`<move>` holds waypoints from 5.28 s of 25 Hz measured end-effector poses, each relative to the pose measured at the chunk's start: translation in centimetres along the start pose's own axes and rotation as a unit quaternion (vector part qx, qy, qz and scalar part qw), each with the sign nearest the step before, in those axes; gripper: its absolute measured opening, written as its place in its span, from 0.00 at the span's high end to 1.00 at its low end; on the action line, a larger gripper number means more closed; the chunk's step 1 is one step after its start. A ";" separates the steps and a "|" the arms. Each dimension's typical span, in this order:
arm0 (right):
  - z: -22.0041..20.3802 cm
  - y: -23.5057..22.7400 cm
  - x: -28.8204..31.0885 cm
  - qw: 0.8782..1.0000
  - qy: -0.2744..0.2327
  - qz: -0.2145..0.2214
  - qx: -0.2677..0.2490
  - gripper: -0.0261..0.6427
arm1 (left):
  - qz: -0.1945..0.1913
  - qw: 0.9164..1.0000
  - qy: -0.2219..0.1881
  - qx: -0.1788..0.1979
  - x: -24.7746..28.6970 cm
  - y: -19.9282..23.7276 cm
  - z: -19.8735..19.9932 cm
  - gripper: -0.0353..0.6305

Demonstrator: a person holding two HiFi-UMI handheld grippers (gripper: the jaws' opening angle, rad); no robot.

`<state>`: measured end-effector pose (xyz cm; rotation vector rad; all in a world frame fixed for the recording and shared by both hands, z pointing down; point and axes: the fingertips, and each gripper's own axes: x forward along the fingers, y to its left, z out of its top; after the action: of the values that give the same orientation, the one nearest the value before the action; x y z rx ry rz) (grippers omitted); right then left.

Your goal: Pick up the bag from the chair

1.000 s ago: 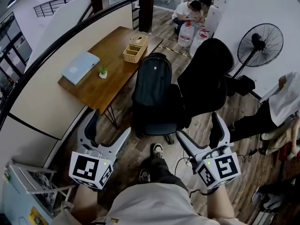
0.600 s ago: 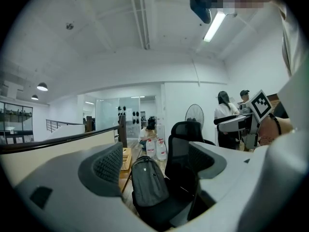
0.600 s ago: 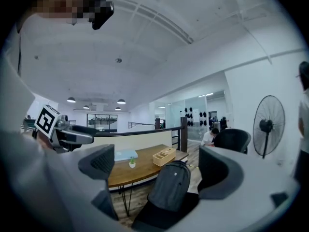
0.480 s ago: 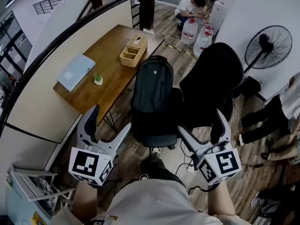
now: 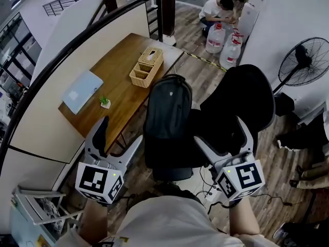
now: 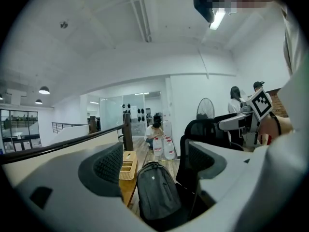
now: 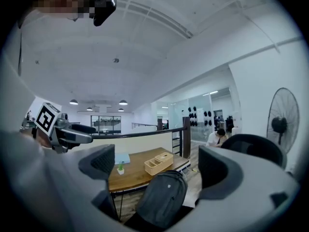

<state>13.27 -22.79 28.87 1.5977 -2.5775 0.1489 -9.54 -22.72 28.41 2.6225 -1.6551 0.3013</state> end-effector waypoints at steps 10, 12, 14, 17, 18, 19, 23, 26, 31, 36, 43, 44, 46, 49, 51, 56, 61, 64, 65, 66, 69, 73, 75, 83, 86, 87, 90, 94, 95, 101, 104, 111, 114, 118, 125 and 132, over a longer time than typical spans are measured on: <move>-0.9 -3.9 4.5 1.000 0.017 0.009 0.005 0.16 | 0.007 1.000 0.014 0.002 5.6 1.0 0.1 0.32; -0.9 -4.4 5.2 1.000 0.019 0.007 0.007 0.16 | 0.006 1.000 0.015 0.005 6.2 1.4 0.3 0.32; -0.6 -4.6 5.9 1.000 0.018 0.004 0.009 0.16 | 0.004 1.000 0.016 0.004 6.8 2.0 0.5 0.31; -0.4 -4.6 7.1 1.000 0.017 -0.004 0.009 0.16 | -0.002 1.000 0.017 0.003 7.8 3.3 0.3 0.31; -0.4 -4.5 7.4 1.000 0.018 -0.008 0.009 0.16 | -0.006 1.000 0.018 0.003 8.1 3.6 0.1 0.32; -0.4 -4.4 7.7 1.000 0.019 -0.012 0.010 0.16 | -0.010 1.000 0.019 0.003 8.3 4.0 0.0 0.32; -0.8 -4.0 8.5 0.999 0.024 -0.029 0.022 0.16 | -0.023 0.999 0.021 0.008 9.0 5.4 -0.1 0.32; -1.2 -3.9 9.6 0.998 0.029 -0.041 0.024 0.16 | -0.032 0.999 0.019 0.008 9.9 6.5 -0.2 0.32; -2.3 -3.7 11.2 0.997 0.038 -0.051 0.031 0.16 | -0.039 0.999 0.024 0.007 11.2 8.1 -1.1 0.31; -3.3 -4.2 12.8 0.996 0.054 -0.064 0.036 0.16 | -0.066 0.997 0.041 0.018 13.4 8.3 -2.9 0.32; -6.6 -5.5 18.0 0.993 0.085 -0.074 0.024 0.17 | -0.069 0.996 0.059 -0.008 18.2 10.8 -6.1 0.32; -7.1 -5.8 18.8 0.993 0.090 -0.076 0.024 0.17 | -0.070 0.995 0.064 -0.012 19.0 10.9 -6.7 0.32; -8.4 -6.7 20.5 0.991 0.101 -0.078 0.027 0.17 | -0.075 0.994 0.075 -0.013 20.7 11.1 -7.9 0.32; -10.6 -8.3 23.2 0.989 0.116 -0.084 0.039 0.18 | -0.086 0.992 0.090 -0.004 23.5 11.4 -9.7 0.32; -12.7 -9.1 25.1 0.986 0.131 -0.089 0.044 0.18 | -0.089 0.991 0.103 -0.001 25.3 11.7 -11.5 0.32; -18.9 -10.9 28.8 0.978 0.175 -0.097 0.054 0.18 | -0.103 0.984 0.142 -0.009 29.1 11.8 -17.0 0.32; -25.0 -12.7 31.8 0.972 0.206 -0.101 0.058 0.19 | -0.108 0.981 0.160 -0.018 32.9 11.9 -22.3 0.32; -28.8 -13.7 33.5 0.967 0.224 -0.099 0.073 0.21 | -0.112 0.977 0.180 -0.029 35.4 11.6 -26.2 0.32; -30.0 -14.0 34.1 0.965 0.228 -0.098 0.083 0.21 | -0.114 0.975 0.189 -0.031 36.3 11.5 -27.6 0.32; -31.2 -14.3 34.6 0.963 0.232 -0.099 0.091 0.22 | -0.115 0.973 0.199 -0.029 37.1 11.4 -29.0 0.32; -34.6 -15.5 36.3 0.960 0.240 -0.106 0.100 0.24 | -0.115 0.966 0.229 -0.029 39.3 11.4 -33.2 0.32; -38.9 -16.6 38.3 0.953 0.252 -0.112 0.123 0.26 | -0.115 0.959 0.257 -0.039 41.5 11.6 -37.5 0.32; -41.1 -17.0 38.8 0.948 0.263 -0.114 0.136 0.27 | -0.115 0.956 0.268 -0.038 42.4 11.6 -39.2 0.32; -46.0 -18.4 40.0 0.939 0.284 -0.119 0.153 0.39 | -0.104 0.953 0.285 -0.007 44.8 12.1 -42.5 0.60; -46.3 -19.1 39.7 0.937 0.288 -0.135 0.147 0.52 | -0.105 0.952 0.286 0.013 45.2 11.9 -42.5 0.71; -46.3 -19.3 39.5 0.935 0.291 -0.138 0.147 0.61 | -0.104 0.952 0.288 0.014 45.3 12.0 -42.5 0.73; -46.0 -19.3 38.9 0.933 0.293 -0.138 0.155 0.72 | -0.097 0.953 0.285 -0.011 44.9 12.0 -42.3 0.79; -45.0 -18.1 37.0 0.935 0.279 -0.142 0.167 0.82 | -0.100 0.956 0.274 -0.015 43.1 11.5 -41.5 0.82; -44.6 -17.6 36.5 0.935 0.275 -0.141 0.174 0.84 | -0.098 0.958 0.270 -0.007 42.5 11.3 -41.2 0.82; -41.1 -14.7 32.4 0.939 0.254 -0.139 0.187 0.86 | -0.093 0.964 0.247 -0.017 38.0 10.1 -38.5 0.83; -37.8 -13.5 31.2 0.946 0.236 -0.137 0.175 0.86 | -0.099 0.967 0.235 -0.012 36.0 10.4 -35.8 0.83; -26.6 -12.6 27.5 0.960 0.201 -0.147 0.129 0.86 | -0.114 0.976 0.183 -0.020 32.4 10.3 -25.4 0.83; -21.3 -12.1 25.9 0.966 0.179 -0.152 0.111 0.86 | -0.121 0.980 0.157 -0.020 30.9 10.3 -20.4 0.83; -14.3 -11.1 23.2 0.973 0.143 -0.156 0.088 0.86 | -0.133 0.985 0.112 -0.010 28.4 10.2 -13.8 0.83; -3.4 -8.2 18.3 0.984 0.067 -0.156 0.049 0.86 | -0.119 0.992 0.026 0.009 22.7 10.3 -3.4 0.84; 2.2 -4.7 14.0 0.989 0.009 -0.142 0.026 0.85 | -0.119 0.992 -0.034 0.032 16.5 10.1 1.8 0.84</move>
<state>11.17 -37.58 28.78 1.9494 -2.3171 0.2049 -11.47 -42.02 28.75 2.8706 -1.3488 0.2651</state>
